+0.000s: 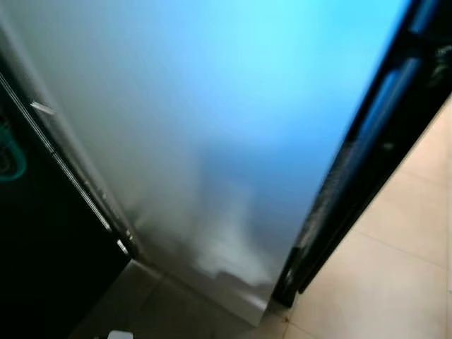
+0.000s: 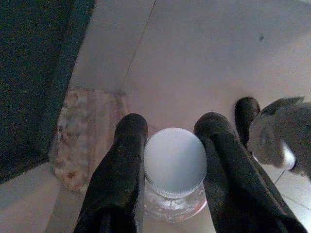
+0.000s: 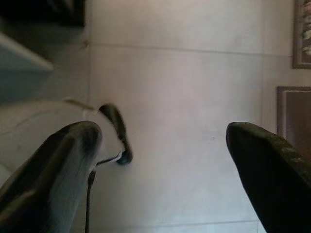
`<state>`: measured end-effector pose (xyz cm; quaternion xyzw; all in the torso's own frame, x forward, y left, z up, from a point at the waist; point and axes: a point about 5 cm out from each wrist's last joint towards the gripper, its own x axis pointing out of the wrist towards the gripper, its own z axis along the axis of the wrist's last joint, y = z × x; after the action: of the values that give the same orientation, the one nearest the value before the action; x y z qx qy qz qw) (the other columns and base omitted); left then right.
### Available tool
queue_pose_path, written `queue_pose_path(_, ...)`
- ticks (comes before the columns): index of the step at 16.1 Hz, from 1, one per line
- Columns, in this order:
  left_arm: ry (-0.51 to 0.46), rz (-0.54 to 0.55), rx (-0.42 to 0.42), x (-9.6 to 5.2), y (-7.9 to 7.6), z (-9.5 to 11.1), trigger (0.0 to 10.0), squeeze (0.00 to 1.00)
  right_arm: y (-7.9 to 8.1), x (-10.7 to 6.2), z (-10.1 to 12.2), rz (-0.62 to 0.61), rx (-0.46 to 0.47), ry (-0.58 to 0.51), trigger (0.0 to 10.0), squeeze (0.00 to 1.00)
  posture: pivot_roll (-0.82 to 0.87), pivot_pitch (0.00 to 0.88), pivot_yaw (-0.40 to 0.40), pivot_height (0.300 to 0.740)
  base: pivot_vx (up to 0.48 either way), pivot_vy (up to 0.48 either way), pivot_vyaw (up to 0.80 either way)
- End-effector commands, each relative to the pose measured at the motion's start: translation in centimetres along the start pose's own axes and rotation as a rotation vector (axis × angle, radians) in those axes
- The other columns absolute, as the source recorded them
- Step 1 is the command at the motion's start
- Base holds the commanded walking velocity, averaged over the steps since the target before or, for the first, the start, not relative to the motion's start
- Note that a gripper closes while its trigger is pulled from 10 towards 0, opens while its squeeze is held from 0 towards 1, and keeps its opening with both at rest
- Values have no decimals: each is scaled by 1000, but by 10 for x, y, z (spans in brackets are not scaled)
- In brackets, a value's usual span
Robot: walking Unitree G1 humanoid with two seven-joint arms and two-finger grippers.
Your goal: Restocking fridge
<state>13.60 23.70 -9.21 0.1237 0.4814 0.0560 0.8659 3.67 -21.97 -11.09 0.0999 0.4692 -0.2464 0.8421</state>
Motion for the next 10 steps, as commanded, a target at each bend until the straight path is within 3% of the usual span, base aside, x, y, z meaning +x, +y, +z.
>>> queue_pose_path(1, 27, -5, 13, -2, -1, -8, 10000, 0, -5, -2, 1, -74, 33, -43, 10000, 0, 69, 27, 33, 740, 0, 0, 0)
queue_pose_path(4, 27, -1, 18, -2, -1, -8, 10000, 0, -4, -1, 15, -80, 26, -156, 10000, 0, 55, 27, 32, 740, 0, 0, 0)
queue_pose_path(5, 28, 1, 21, -2, -1, -9, 10000, 0, 10, 27, 138, -38, 35, -427, 10000, 0, 52, 23, 31, 740, 0, 0, 0)
queue_pose_path(7, 25, 5, 15, -2, -1, -9, 10000, 0, 17, 22, 177, 1, -12, -581, 10000, 0, 54, 20, 22, 740, 0, 0, 0)
queue_pose_path(10, 13, 7, 49, -2, -1, -8, 10000, 0, 27, 7, 197, 41, -65, -762, 10000, 0, 48, 14, 14, 740, 0, 0, 0)
